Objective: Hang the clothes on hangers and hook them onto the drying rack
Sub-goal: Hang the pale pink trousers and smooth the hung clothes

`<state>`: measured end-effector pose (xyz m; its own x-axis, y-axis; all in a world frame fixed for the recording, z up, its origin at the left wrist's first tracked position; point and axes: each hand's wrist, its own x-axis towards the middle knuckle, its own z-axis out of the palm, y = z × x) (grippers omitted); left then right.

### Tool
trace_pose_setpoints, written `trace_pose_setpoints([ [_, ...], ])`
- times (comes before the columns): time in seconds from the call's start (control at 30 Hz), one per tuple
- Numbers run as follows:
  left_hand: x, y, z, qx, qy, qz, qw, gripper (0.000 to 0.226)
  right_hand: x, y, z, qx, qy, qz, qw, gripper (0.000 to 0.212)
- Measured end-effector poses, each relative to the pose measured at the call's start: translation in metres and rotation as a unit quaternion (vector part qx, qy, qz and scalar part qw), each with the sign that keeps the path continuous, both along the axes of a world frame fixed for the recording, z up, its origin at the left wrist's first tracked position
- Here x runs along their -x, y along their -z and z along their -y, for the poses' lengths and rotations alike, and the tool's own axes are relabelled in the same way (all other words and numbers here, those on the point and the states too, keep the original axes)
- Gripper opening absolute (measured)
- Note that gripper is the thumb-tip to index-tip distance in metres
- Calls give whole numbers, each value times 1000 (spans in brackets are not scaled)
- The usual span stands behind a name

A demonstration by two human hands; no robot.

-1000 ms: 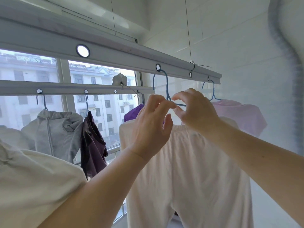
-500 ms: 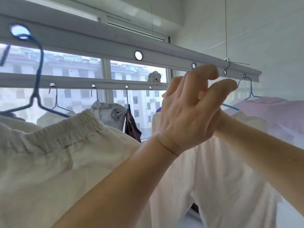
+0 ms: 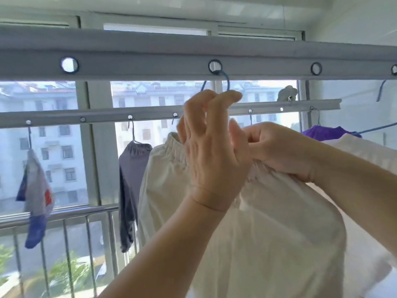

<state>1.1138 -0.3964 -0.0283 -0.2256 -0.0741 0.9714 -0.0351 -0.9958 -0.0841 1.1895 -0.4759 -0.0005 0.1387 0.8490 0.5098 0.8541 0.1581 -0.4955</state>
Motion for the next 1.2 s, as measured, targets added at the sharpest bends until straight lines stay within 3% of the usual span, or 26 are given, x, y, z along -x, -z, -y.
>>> trace_pose_setpoints([
  [0.1, 19, 8, -35, 120, -31, -58, 991, 43, 15, 9, -9, -77, 7, -49, 996, 15],
  [0.2, 31, 18, -57, 202, -48, -173, 963, 68, 27, 19, -22, -174, 46, -65, 981, 10],
  [0.4, 45, 25, -64, 148, -43, -250, 956, 80, 47, 24, -34, -321, 71, -160, 931, 11],
  [0.53, 54, 27, -66, 171, -30, -276, 945, 94, 60, 27, -38, -397, 39, -137, 907, 15],
  [0.8, 90, 49, -94, 186, -36, -246, 951, 93, 105, 34, -62, -366, -27, -38, 929, 18],
  [1.2, 206, 68, -132, 235, -103, -114, 960, 81, 213, 33, -129, -267, -154, -37, 951, 8],
])
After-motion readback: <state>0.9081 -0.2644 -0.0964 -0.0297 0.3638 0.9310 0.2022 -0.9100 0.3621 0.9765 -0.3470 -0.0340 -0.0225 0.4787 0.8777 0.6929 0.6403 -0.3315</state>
